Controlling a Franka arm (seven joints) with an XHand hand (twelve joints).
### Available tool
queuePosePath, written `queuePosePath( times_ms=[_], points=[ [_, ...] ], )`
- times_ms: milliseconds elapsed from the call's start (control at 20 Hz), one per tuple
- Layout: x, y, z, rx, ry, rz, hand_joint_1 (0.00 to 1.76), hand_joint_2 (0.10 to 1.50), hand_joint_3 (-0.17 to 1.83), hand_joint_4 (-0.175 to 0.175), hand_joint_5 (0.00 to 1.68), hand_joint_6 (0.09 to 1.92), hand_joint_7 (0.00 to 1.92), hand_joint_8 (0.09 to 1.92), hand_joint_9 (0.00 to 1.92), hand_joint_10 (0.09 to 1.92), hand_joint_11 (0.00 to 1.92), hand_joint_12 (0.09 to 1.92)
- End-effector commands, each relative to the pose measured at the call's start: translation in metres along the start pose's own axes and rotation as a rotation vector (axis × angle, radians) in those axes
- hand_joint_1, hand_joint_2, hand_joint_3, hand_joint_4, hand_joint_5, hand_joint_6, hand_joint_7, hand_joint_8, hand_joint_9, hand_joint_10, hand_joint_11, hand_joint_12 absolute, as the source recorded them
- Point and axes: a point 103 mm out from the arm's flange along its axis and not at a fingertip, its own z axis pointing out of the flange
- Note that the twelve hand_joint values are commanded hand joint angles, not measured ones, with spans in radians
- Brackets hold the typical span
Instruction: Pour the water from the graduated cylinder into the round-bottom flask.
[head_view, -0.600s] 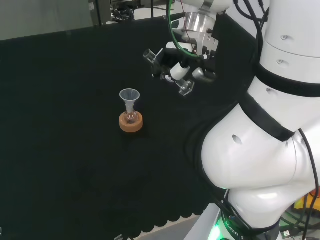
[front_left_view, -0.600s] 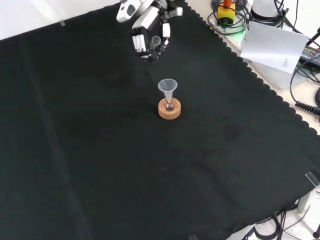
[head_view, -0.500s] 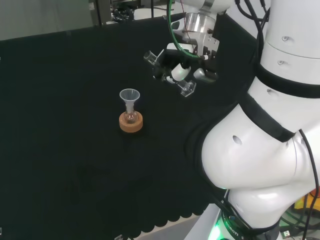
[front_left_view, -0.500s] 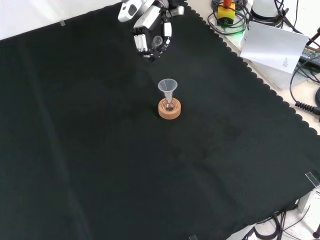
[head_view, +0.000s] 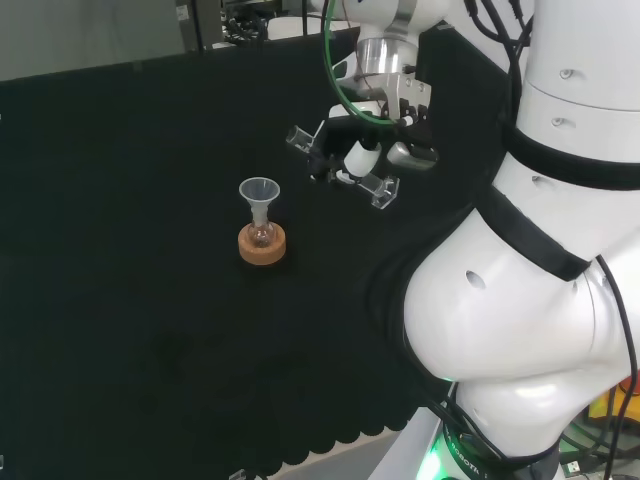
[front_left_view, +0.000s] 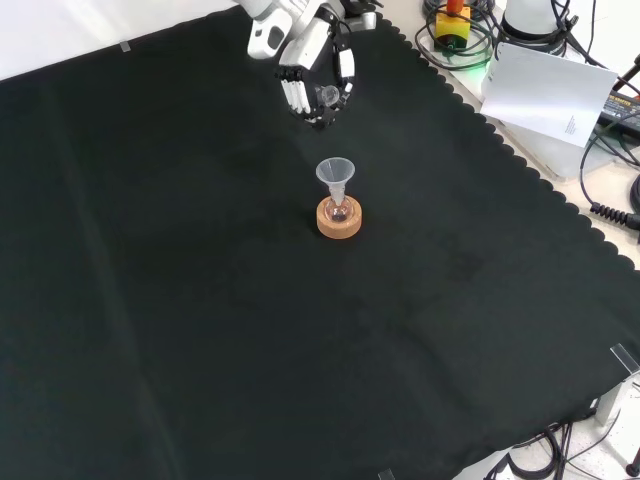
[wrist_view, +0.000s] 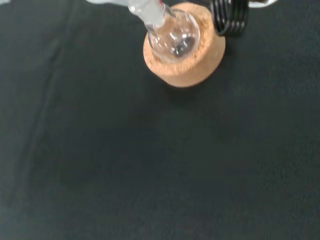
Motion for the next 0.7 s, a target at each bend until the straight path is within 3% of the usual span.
queuePosePath(
  times_ms=[50,700],
  points=[
    [0.0067,0.0122,0.005,0.144,-0.046,0.064,1.47,0.9,0.73,-0.108,0.88,0.86,0.82,0.78,1.1,0.47,0.98,0.88],
    [0.0109,0.0182,-0.0027,0.286,-0.107,0.16,1.46,0.9,0.74,-0.111,0.85,0.86,0.82,0.77,1.1,0.47,0.99,0.87]
  ],
)
